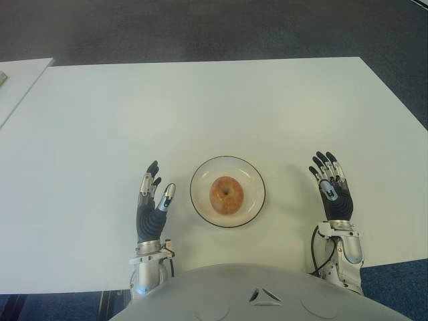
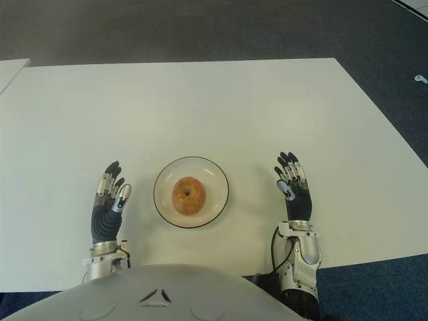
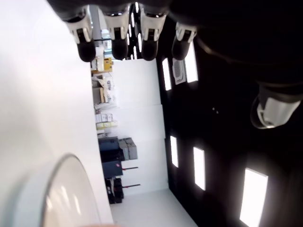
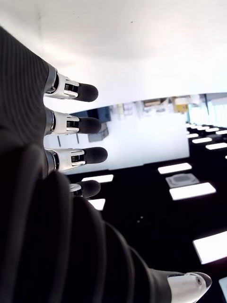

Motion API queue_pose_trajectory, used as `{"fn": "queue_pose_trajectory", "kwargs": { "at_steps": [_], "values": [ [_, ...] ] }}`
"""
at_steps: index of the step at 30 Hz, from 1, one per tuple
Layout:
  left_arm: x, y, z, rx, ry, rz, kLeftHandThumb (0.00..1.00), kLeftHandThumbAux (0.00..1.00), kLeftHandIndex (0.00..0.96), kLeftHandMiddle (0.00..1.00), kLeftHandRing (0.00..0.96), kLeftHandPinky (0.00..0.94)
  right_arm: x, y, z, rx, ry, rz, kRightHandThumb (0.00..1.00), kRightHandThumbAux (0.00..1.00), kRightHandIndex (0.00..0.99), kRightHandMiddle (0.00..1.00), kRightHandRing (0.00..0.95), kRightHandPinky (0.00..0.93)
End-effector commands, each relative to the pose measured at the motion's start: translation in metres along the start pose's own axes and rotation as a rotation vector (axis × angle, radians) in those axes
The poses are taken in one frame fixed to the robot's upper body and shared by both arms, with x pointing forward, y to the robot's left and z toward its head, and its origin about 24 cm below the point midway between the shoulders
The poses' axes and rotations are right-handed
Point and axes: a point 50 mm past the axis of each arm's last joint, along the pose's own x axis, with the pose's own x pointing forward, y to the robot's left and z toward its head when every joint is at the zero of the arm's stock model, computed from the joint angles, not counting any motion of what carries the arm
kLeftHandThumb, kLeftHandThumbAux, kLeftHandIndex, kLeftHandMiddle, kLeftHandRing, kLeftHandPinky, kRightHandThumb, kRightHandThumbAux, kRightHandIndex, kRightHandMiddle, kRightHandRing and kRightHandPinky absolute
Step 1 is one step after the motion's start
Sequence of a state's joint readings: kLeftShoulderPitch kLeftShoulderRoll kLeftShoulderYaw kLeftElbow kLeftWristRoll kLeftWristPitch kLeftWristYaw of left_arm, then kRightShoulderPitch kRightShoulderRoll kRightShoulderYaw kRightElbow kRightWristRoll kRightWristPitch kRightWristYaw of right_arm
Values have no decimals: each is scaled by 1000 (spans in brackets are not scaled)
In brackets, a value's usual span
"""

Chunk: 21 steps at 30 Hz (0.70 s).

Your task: Put the apples into the plate.

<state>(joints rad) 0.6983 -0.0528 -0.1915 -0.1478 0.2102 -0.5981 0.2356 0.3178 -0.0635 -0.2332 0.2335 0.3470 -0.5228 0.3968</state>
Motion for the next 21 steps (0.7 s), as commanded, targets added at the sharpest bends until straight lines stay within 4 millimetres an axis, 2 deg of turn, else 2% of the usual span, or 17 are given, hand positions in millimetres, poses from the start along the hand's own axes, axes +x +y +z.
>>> {"fn": "queue_pose_trajectory", "kwargs": {
  "at_steps": [1, 6, 10, 14, 21],
  "values": [
    [-10, -19, 0, -71, 34, 1, 35, 375, 172, 89, 61, 99, -21, 10, -25, 54, 164, -2, 198, 523, 32, 96, 50, 0],
    [-12, -28, 0, -146, 34, -13, 53, 376, 195, 111, 74, 119, -22, 24, -18, 38, 150, 37, 176, 523, 27, 63, 26, 0],
    [-14, -31, -1, -191, 35, -21, 76, 376, 202, 124, 85, 135, -24, 26, -11, 35, 162, 57, 168, 535, 29, 47, 15, 0],
    [-25, -28, -7, -213, 61, -33, 82, 368, 195, 124, 87, 131, -28, 29, 9, 32, 170, 86, 161, 551, 25, 34, 4, 0],
    [-31, -31, -10, -211, 130, -35, 60, 308, 95, 70, 41, 49, -31, 37, 22, 68, 210, 112, 157, 577, 26, 25, 0, 0]
  ]
}}
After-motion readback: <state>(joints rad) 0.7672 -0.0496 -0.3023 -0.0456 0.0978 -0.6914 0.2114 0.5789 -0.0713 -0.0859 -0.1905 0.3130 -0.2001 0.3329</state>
